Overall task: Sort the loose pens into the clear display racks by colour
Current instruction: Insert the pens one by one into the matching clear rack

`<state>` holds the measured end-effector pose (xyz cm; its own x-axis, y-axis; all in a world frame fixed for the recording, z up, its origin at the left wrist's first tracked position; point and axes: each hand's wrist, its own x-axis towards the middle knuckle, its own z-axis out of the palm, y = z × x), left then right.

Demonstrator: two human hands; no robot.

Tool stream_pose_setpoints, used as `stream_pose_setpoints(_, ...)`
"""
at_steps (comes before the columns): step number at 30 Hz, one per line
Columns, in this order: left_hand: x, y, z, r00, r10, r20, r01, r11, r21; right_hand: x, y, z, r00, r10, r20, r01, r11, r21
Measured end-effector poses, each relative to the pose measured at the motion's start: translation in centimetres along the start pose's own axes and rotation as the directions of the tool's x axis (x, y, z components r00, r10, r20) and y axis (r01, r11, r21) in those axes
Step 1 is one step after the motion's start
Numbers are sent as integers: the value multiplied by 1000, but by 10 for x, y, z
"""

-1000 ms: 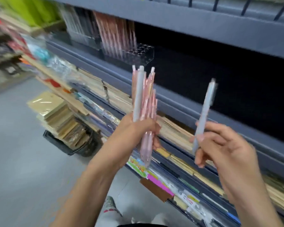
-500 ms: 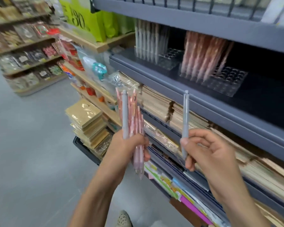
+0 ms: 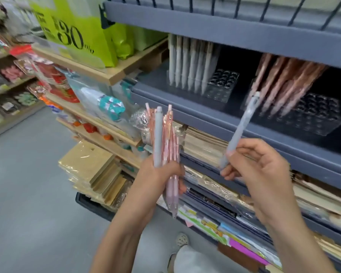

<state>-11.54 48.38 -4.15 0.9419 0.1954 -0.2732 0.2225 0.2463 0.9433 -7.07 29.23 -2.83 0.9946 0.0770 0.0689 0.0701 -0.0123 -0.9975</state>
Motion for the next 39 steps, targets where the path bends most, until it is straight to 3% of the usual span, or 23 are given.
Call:
stream_pose_setpoints(6,55,15,-6,999,-12,47,9,998,63,56,-12,24,965,-164,-204,143,983,-115)
stream_pose_setpoints(12,100,33,-14,994,24,103,-29,999,41,106,-20,54,870,-293,-397,223,951,-214)
stream_pose_setpoints(19,128,43,-31,968,-19,251,5,998,57,144,-26,70,734,-545,-404,240,766,-596)
stream_pose_setpoints(22,138,48,-44,948,-49,315,27,997,72,156,-27,76,737,-588,-332,226,679,-699)
stream_pose_setpoints(31,153,63,-75,879,-103,466,48,990,130,184,-40,88,784,-410,-465,-201,541,-816)
stream_pose_setpoints(39,159,64,-85,895,-102,433,49,990,133,200,-40,81,861,-318,-397,-249,417,-874)
